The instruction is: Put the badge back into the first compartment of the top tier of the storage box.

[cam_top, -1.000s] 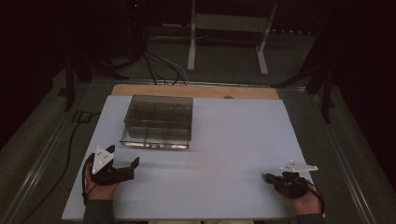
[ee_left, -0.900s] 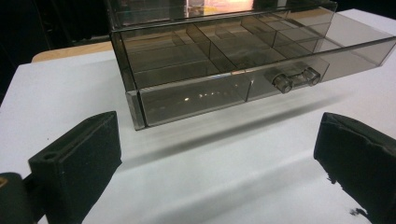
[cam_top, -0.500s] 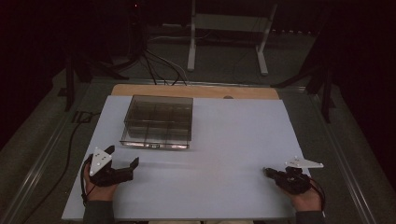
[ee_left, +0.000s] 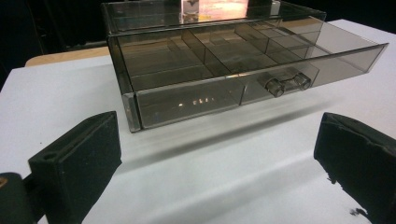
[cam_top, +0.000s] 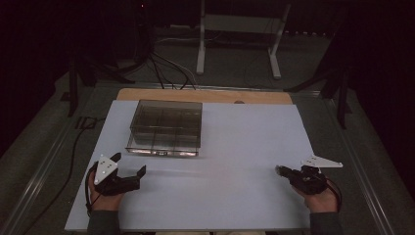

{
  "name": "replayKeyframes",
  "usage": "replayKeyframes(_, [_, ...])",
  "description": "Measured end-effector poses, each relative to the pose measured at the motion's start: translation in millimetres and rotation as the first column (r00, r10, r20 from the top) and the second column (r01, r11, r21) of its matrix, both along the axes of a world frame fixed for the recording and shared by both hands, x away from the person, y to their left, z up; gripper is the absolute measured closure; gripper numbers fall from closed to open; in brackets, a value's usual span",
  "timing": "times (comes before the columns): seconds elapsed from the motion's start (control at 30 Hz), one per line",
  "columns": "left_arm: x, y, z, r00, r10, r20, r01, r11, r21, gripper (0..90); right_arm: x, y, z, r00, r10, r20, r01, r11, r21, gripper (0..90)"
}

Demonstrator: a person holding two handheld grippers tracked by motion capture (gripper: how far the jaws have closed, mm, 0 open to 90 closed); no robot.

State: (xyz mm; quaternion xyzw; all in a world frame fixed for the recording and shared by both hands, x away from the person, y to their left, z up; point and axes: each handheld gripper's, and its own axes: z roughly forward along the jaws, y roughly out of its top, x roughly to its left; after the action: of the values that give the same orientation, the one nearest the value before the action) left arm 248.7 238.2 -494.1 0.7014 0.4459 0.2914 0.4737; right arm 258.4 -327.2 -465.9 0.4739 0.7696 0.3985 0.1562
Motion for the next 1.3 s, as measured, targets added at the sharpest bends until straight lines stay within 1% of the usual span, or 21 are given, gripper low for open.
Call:
replayKeyframes(0.2, [1.0,-0.3,-0.5,1.0000,-0.003,-0.002,0.003,1.0000,0.002,1.8,4.4,0.3,6.1,0.9998,-0.007,0.018,0.007,0.9999,0.008,87.7])
replayKeyframes(0.23, [1.3,-0.6,-0.8,1.0000,-0.004,-0.002,0.004,1.0000,0.002,1.8,5.9,0.5,8.2,0.9998,-0.007,0.019,0.007,0.9998,0.016,87.7])
replayKeyframes(0.43, [1.4,-1.0,-1.0,1.0000,-0.006,-0.002,0.007,1.0000,0.008,1.8,9.3,1.3,11.0,0.9997,-0.009,0.024,0.008,0.9996,0.027,87.7])
replayKeyframes(0.53, [1.6,-1.3,-1.8,1.0000,-0.005,-0.003,0.005,1.0000,0.008,1.8,12.3,4.4,13.9,0.9994,-0.004,0.033,0.003,0.9992,0.041,87.7])
replayKeyframes(0.73, [1.9,-0.9,-2.3,1.0000,-0.005,-0.005,0.005,0.9999,0.009,1.8,16.8,10.0,18.9,0.9988,-0.001,0.048,-0.002,0.9986,0.052,87.7])
replayKeyframes(0.8, [1.8,-0.8,-2.3,1.0000,-0.004,-0.005,0.004,1.0000,0.007,1.8,19.8,13.2,22.9,0.9984,0.002,0.056,-0.006,0.9976,0.069,87.7])
replayKeyframes(1.1, [1.9,-0.4,-2.8,1.0000,-0.004,-0.005,0.004,1.0000,0.009,1.8,27.9,25.0,31.3,0.9968,0.015,0.078,-0.021,0.9967,0.079,87.7])
replayKeyframes(1.3, [2.3,-1.5,-3.3,1.0000,-0.005,-0.007,0.005,0.9999,0.012,1.8,33.3,28.7,36.8,0.9959,0.015,0.089,-0.023,0.9952,0.096,87.7])
